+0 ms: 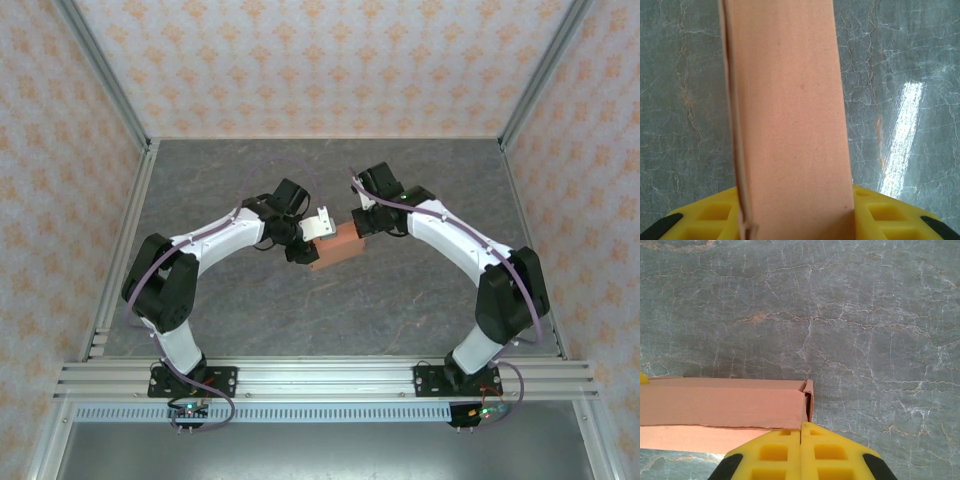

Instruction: Fold the paper box

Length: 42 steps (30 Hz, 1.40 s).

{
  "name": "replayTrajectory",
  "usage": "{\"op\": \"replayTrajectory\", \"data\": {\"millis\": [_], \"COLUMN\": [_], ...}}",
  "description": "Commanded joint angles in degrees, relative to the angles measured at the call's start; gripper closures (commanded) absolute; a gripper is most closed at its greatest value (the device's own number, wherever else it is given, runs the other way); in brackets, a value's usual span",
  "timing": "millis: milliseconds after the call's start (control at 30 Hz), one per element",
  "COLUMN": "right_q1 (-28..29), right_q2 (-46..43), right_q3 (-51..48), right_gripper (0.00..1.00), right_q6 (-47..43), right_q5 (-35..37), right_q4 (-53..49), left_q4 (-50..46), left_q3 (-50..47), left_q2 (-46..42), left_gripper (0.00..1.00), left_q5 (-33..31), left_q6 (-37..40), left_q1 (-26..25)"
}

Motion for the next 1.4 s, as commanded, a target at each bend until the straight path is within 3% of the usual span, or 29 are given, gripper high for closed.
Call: {"op": "replayTrajectory", "data": {"millis": [0,267,767,1233,1367], "right_q1": [-2.0,-3.0,-2.9,-2.5,-2.0], "right_q2": [-1.3,-1.3,-2.9,-4.5,-4.5], "right_q3": [-1.6,-2.5,-6.8,-5.9,-5.4], "right_gripper": [1.00,1.00,1.00,1.00,1.00], "right_q6": [-1.6,-0.2,0.5,1.3,1.4], "right_q5": [2.4,-1.2,-0.3,0.5,0.9], "right_q4": [-1.8,-0.6,3.2,1.7,1.3], "left_q4": [-2.6,-2.4,-2.1,-0.8,0.1], "left_q3": [0.9,1.0,1.4,1.4,0.5], "left_q2": [1.1,1.3,0.8,-3.1,-4.5], "left_gripper": [0.60,0.60,0.59,0.36,0.33], "left_q5": [-3.6,-3.8,-3.3,0.2,0.7], "left_q6": [0.2,-0.4,-1.4,-4.7,-5.6], "left_q1": [-0.1,-0.2,-0.1,1.2,1.8]}}
